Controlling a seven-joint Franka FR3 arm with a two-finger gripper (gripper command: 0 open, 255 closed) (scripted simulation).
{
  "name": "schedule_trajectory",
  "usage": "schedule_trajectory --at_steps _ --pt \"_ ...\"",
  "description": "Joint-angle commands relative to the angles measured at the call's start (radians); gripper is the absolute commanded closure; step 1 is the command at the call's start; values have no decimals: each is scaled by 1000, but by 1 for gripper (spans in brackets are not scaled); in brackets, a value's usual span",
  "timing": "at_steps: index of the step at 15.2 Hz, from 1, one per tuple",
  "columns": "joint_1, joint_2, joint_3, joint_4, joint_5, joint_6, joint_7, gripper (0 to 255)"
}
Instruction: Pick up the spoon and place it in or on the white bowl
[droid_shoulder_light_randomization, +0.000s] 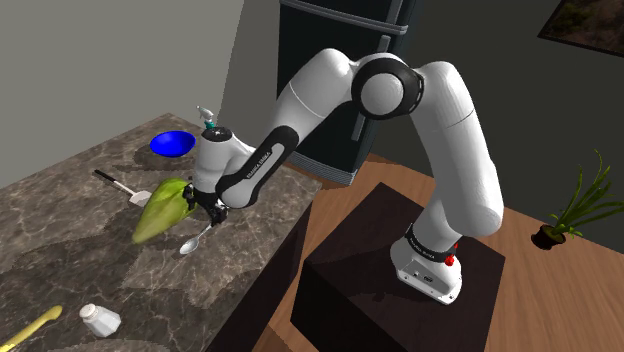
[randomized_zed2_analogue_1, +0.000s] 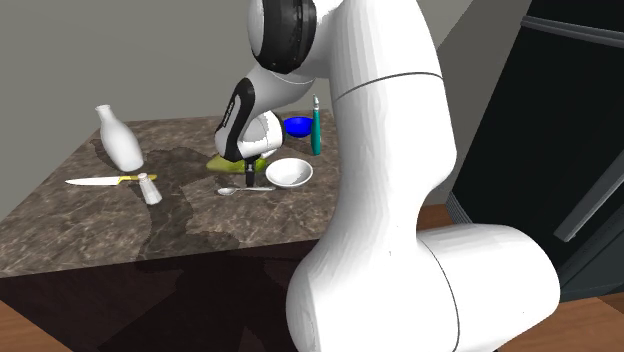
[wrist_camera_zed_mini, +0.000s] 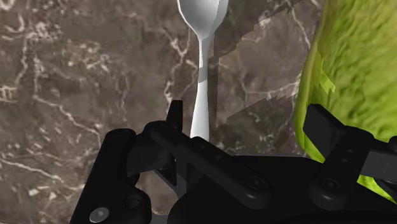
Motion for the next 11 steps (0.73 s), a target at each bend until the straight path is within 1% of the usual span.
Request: schedule_trajectory --at_steps 1,4,5,6,7,9,11 --pt "7 48 1 -4 0 -5 -3 0" --pt "8 48 0 -4 2 -5 -4 0" --pt "9 53 -4 -14 -1 10 -3 255" --pt "18 47 -2 -7 1 -3 5 255" --pt "16 55 -3 1 1 -4 1 255" --pt "14 19 1 -45 2 6 9 255" --pt "15 27 -2 -43 1 12 9 255"
